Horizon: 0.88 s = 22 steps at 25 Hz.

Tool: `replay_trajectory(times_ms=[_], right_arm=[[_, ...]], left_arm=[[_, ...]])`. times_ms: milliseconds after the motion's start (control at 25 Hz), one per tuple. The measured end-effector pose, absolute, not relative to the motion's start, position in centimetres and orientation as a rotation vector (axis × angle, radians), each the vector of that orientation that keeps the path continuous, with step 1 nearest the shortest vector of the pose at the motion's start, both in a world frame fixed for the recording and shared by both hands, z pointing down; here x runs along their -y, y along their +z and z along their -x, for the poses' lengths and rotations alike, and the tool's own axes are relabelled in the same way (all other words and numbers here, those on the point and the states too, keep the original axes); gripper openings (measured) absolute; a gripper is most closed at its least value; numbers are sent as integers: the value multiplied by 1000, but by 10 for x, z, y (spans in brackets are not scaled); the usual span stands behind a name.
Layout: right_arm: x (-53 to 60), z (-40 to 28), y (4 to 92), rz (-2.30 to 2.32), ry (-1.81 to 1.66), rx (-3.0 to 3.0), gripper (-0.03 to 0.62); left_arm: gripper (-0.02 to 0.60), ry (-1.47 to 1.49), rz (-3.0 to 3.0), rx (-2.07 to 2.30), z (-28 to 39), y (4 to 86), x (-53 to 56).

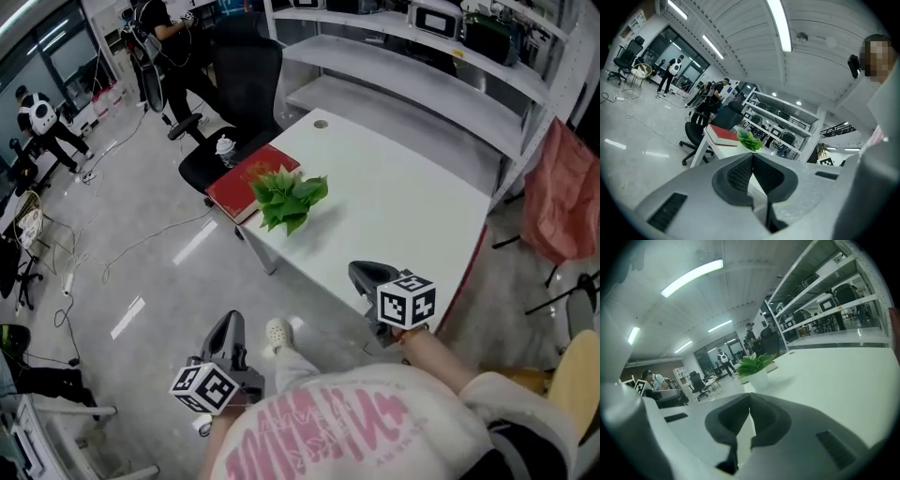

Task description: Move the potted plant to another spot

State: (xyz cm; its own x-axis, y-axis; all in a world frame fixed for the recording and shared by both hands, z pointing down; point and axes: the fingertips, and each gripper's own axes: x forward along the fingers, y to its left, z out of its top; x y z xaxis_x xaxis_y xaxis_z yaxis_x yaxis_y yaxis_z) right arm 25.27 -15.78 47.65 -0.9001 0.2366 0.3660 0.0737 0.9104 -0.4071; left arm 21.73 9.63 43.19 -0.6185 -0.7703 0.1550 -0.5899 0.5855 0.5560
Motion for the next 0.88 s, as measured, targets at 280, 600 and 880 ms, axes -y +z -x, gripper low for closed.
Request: replay_trajectory(times_ms=[280,600,880], right_arm=[[162,-212,488,168,595,2635,6],[172,-162,489,97,641,2656,6],[172,-137,507,93,626,2626,25]], left_arm=[[3,-651,-1144,2352,-170,441,-84],[3,-634,-1205,2294,-102,443,-73],[3,-645,-1235,2261,-61,449,-67]])
